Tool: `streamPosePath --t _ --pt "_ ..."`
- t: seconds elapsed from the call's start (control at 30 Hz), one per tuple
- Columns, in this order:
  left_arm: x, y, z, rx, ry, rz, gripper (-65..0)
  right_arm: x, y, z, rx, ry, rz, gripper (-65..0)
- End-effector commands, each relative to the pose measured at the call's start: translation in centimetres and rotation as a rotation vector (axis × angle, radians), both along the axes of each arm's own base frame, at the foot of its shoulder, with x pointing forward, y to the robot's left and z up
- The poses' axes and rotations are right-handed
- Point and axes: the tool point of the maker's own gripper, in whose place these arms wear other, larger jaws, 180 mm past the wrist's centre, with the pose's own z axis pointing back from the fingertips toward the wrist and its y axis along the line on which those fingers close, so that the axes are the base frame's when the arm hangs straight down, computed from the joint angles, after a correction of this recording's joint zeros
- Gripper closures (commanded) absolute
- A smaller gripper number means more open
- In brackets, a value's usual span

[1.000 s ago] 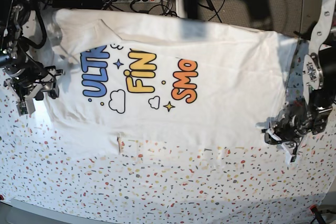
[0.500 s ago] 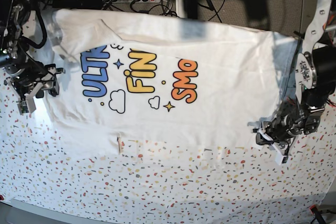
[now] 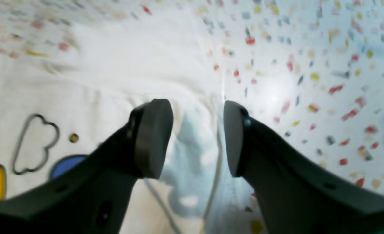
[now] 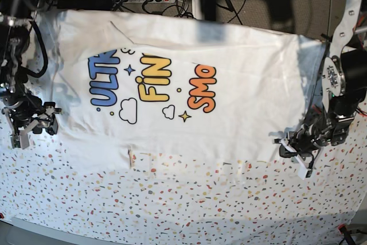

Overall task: Fold the T-shirt properly
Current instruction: 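Move both grippers to the shirt's side edges and grasp them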

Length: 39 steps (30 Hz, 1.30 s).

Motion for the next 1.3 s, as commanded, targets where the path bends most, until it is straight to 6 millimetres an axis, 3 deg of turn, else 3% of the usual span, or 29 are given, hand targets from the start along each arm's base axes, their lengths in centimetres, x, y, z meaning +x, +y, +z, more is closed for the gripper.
streamPosePath --t 0.0,0.2,0.4,0.5,0.67,1.0,1.13,1.27 --pt "1.5 0.3 1.9 0.001 -0.044 -0.001 0.0 2.0 -0.4 2.2 -0.016 -0.045 0.015 -29.1" --pt "1.1 0.4 1.4 0.008 -0.021 -0.005 0.0 6.7 -0.6 0.6 0.015 0.095 0.01 -29.1" --pt "0.4 0.4 0.6 0.002 -0.015 0.0 0.0 9.0 -3.8 -0.1 0.05 0.18 -0.096 -29.1" --pt "0.3 0.4 0.5 -0.002 -0.026 0.004 0.0 9.2 -5.4 -0.7 0.019 0.181 -0.129 -29.1" --pt "0.2 0.4 0.3 -0.008 -0.038 0.01 0.0 8.2 -5.5 -3.1 -0.007 0.219 -0.09 -29.1" --pt "0.2 0.4 0.4 -0.008 -0.041 0.011 0.0 7.6 -3.4 -5.7 -0.007 0.278 -0.061 -28.8" --pt "0.2 0.4 0.4 -0.008 -0.038 0.009 0.0 6.7 -2.9 -7.2 -0.006 0.319 -0.074 -20.3" --pt "0.2 0.4 0.4 -0.008 -0.038 0.009 0.0 6.1 -3.0 -7.9 -0.012 0.335 -0.083 -18.9"
